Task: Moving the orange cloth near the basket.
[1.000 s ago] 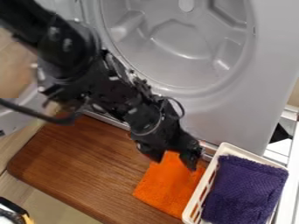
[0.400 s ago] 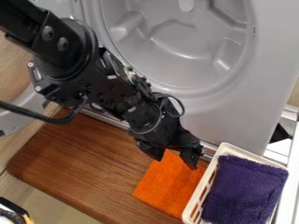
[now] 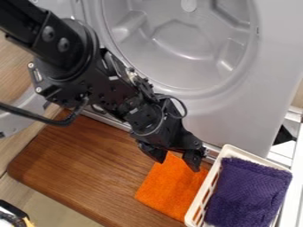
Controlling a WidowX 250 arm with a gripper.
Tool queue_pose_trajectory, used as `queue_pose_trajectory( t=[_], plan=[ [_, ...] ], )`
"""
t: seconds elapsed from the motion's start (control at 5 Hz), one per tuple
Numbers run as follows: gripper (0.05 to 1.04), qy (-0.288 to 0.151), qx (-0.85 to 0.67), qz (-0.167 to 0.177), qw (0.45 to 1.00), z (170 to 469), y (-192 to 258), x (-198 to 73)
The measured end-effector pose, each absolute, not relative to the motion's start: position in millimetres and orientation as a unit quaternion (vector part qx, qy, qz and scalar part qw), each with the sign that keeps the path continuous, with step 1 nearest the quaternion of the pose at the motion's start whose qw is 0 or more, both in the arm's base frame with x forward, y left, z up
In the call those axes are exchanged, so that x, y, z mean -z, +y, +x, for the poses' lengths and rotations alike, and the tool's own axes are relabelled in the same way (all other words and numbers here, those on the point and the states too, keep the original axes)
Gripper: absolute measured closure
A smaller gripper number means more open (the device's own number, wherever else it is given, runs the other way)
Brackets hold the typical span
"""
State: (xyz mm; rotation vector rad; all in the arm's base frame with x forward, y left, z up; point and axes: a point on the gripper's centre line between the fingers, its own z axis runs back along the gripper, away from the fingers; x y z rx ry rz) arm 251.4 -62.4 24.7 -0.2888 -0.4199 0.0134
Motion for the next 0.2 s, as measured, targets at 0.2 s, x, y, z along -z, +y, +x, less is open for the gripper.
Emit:
queue_pose_trajectory(
  t=[0.2],
  plan=[
    [0.085, -0.207, -0.007, -0.143, 0.968, 250.8, -62.4, -24.3]
  ],
)
